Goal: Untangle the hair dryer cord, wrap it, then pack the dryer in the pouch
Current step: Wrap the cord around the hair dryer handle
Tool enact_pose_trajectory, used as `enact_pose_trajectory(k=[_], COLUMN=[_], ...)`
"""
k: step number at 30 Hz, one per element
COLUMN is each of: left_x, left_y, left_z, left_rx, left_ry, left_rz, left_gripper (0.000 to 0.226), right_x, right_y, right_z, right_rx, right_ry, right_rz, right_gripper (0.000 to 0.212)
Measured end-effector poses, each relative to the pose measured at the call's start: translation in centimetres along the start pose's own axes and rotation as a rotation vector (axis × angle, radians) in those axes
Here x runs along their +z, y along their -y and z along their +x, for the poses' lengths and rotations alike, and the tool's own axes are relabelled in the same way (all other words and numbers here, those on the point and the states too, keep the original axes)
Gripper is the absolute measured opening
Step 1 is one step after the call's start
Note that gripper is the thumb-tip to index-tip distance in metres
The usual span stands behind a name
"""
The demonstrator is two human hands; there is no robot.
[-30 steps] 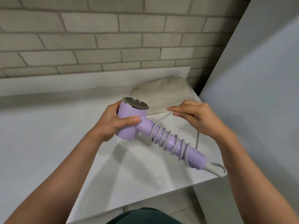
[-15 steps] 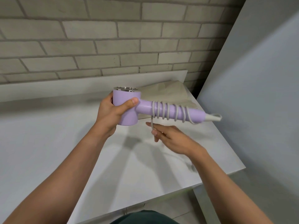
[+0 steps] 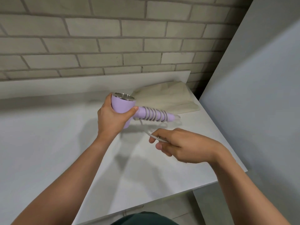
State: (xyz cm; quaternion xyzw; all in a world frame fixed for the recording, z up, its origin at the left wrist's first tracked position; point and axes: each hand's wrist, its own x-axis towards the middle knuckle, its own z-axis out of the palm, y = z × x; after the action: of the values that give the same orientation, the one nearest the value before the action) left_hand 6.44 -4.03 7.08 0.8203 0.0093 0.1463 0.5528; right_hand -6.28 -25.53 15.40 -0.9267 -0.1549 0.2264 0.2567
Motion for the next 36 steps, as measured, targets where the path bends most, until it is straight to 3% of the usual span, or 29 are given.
enact_pose_trajectory(k=[5,10,16,27,30,34,36], left_x=[-0.6,-1.0,-1.7,-2.3,-1.8,-1.1,-0.7], left_y=[0.9,0.6,-0.6,-2.0,-1.8,-2.3,-2.5], left_z=[0.1,-0.2,-0.8,-1.5,-1.7,-1.8,-1.6], left_rx=[0.034,0.056,0.072,0.017,-0.058,-0.145,-0.17], left_ry=[0.119,0.304,0.513,0.677,0.649,0.559,0.467], left_rz=[0.049,0.012,-0.149,-0.393,-0.496,-0.599,-0.608], left_gripper=[0.073,0.072,0.073,0.06,0.06,0.062,0.061], right_x=[-2.6,-5.5,-7.2,-2.3,0.1,4.3,6.2], right_y=[0.3,-1.9,-5.2,-9.8,-10.1,-10.9,-10.4], right_z=[-0.6,0.0,1.2,3.7,4.5,5.5,6.4], right_rx=[-0.088,-0.1,-0.107,-0.084,-0.026,-0.008,0.007], right_ry=[-0.278,-0.642,-0.827,-0.771,-0.748,-0.525,-0.538], right_rz=[-0.197,-0.409,-0.444,-0.274,-0.25,-0.194,-0.085], right_gripper=[0.021,0.039,0.039,0.042,0.045,0.042,0.043])
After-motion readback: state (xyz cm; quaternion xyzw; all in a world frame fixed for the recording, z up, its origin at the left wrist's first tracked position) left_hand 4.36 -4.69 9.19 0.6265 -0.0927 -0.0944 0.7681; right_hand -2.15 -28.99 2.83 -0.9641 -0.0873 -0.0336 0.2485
